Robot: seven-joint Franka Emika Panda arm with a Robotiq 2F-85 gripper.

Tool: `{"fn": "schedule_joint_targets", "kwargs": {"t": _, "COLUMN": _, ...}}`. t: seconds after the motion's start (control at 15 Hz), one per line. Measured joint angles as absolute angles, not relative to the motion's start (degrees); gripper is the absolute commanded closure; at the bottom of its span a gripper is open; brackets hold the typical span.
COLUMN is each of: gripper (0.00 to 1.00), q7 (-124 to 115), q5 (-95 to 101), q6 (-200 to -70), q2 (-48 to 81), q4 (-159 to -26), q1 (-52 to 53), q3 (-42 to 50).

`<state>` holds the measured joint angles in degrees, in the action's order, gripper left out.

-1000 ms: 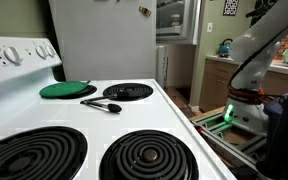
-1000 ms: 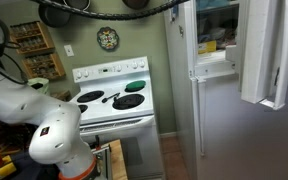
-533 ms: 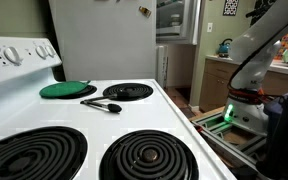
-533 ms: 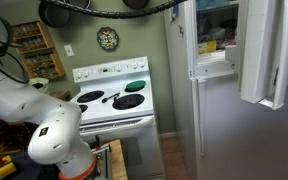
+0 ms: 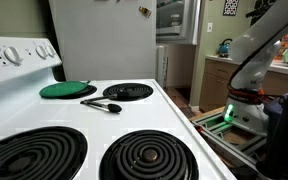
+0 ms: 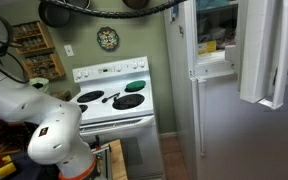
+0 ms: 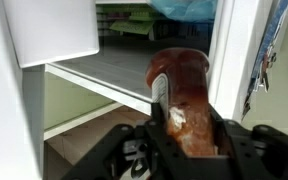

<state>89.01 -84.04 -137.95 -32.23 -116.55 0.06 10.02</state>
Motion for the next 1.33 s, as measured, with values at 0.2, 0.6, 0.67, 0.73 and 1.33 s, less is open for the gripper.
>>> {"fn": "schedule_joint_targets", "kwargs": {"t": 0.2, "gripper": 0.81, "q7": 89.0, "q5": -84.0, "q6": -138.0, "q2": -32.2, "q4": -116.6, "q1": -0.1, "q3": 9.9}}
{"fn": "schedule_joint_targets", "kwargs": {"t": 0.6, "gripper": 0.81, "q7": 89.0, "q5": -84.0, "q6": -138.0, "q2": -31.9, "q4": -116.2, "q1": -1.1, "q3": 8.3}}
{"fn": "schedule_joint_targets", "kwargs": {"t": 0.67, "gripper": 0.81, "q7": 88.8, "q5": -84.0, "q6": -137.9, "q2": -31.9, "q4": -116.0, "q1": -1.2, "q3": 8.1}}
{"fn": "schedule_joint_targets", "kwargs": {"t": 0.73, "gripper": 0.81, "q7": 88.6, "q5": -84.0, "q6": -137.8, "q2": -31.9, "q4": -115.9, "q1": -1.2, "q3": 7.8}}
{"fn": "schedule_joint_targets", "kwargs": {"t": 1.33, "gripper": 0.81, "q7": 87.7, "q5": -82.3, "q6": -135.4, "q2": -27.3, "q4": -115.2, "q1": -1.2, "q3": 4.4}}
